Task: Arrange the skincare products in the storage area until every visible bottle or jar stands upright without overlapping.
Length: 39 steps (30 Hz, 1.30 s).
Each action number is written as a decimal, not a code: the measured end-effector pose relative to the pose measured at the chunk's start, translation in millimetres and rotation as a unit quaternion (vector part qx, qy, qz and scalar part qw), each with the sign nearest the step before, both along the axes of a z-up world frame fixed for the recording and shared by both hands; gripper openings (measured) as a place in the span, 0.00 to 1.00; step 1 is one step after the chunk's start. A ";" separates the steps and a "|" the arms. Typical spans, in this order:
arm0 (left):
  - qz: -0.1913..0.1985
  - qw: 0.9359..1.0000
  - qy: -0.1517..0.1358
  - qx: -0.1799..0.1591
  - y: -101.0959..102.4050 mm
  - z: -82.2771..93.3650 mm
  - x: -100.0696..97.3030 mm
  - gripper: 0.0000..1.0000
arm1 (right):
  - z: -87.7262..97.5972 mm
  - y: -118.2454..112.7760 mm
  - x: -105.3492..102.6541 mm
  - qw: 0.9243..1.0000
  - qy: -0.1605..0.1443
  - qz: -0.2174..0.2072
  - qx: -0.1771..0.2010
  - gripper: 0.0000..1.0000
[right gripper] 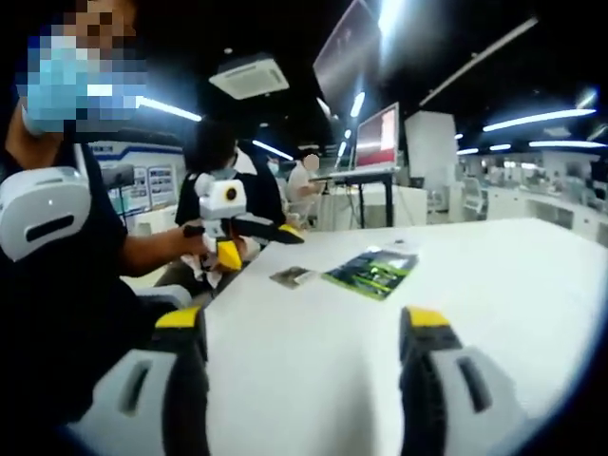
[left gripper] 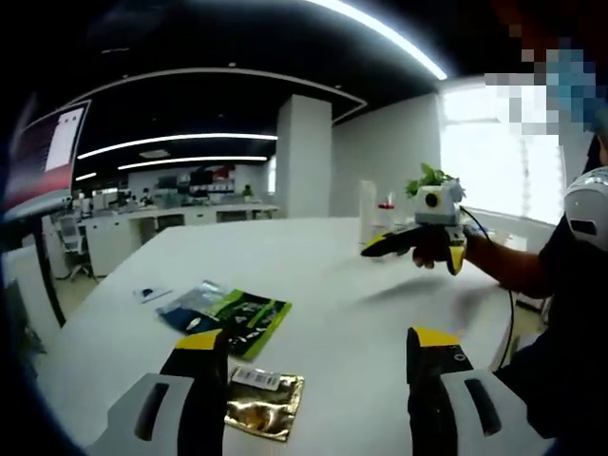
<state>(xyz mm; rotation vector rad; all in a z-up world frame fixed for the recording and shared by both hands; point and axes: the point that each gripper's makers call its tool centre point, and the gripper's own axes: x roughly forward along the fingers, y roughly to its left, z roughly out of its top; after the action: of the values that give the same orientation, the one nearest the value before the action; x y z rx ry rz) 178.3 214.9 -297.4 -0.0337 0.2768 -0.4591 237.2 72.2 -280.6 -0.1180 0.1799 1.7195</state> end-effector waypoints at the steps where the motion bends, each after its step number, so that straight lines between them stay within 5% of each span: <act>1: 0.001 1.000 -0.001 -0.002 0.8 0.2 0.2 0.77 | -0.3 1.1 1.7 1.000 0.005 -0.003 0.002 0.81; 8: 0.019 1.000 0.003 -0.007 12.4 -0.5 6.2 0.71 | 0.4 12.1 12.0 0.999 0.036 -0.020 0.012 0.71; 39: 0.048 0.996 0.015 -0.073 53.1 -15.9 42.1 0.53 | -32.3 90.9 50.3 0.993 0.074 -0.081 -0.040 0.47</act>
<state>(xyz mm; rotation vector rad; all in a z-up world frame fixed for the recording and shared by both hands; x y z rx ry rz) 220.4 268.0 -313.3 -0.1960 0.2687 -0.3831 287.5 163.1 -312.9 -0.0344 0.3588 1.5590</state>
